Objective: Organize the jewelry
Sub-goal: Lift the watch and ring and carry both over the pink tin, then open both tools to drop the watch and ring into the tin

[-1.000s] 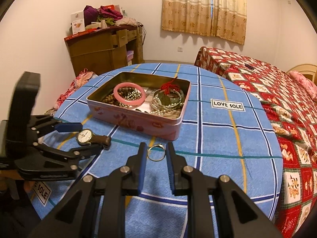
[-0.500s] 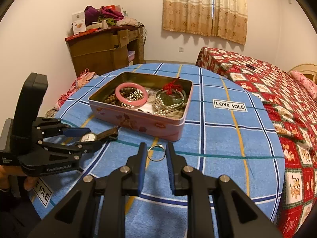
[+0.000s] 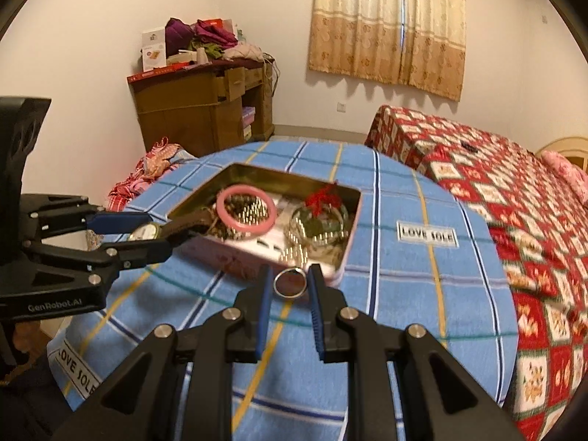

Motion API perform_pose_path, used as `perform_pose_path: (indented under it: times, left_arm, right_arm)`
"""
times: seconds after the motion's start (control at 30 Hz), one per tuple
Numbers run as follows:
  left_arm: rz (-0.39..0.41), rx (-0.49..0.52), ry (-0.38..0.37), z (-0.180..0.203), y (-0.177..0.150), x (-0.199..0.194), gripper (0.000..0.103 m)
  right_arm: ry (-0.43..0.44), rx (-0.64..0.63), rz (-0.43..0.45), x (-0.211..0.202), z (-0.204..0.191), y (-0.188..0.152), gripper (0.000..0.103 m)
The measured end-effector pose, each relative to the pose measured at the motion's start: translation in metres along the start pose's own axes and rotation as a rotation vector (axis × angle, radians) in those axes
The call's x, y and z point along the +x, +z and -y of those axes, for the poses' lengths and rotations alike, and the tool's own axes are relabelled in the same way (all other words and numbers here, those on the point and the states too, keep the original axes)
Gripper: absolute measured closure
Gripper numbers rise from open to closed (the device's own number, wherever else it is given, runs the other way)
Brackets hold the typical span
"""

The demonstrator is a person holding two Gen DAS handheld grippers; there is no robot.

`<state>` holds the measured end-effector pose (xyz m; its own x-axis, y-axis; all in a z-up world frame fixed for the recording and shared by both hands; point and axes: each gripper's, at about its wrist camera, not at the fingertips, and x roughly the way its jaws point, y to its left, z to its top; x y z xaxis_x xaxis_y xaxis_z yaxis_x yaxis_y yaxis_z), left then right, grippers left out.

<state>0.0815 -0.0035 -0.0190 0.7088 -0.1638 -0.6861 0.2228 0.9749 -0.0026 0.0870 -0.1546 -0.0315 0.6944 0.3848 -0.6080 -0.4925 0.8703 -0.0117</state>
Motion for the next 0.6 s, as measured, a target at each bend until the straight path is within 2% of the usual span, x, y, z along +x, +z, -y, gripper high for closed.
perform_pose_path:
  times: [0.2, 0.4, 0.5, 0.57, 0.6]
  left_arm:
    - [0.022, -0.009, 0.042, -0.014, 0.022, 0.015, 0.064]
    - [0.006, -0.030, 0.083, -0.026, 0.037, 0.047, 0.062]
    - [0.016, -0.027, 0.105, -0.025, 0.040, 0.051, 0.032]
    - [0.016, -0.048, 0.119, -0.028, 0.039, 0.052, 0.030]
    - [0.013, -0.053, 0.110, -0.030, 0.039, 0.052, 0.030]
  right_arm:
    - [0.012, 0.007, 0.024, 0.015, 0.005, 0.024, 0.081]
    - [0.001, 0.009, 0.001, 0.059, 0.013, 0.041, 0.081]
    - [-0.014, -0.002, -0.009, 0.077, 0.016, 0.041, 0.080]
    - [-0.031, 0.007, -0.014, 0.081, 0.019, 0.040, 0.073]
    - [-0.024, 0.016, -0.019, 0.082, 0.021, 0.039, 0.066]
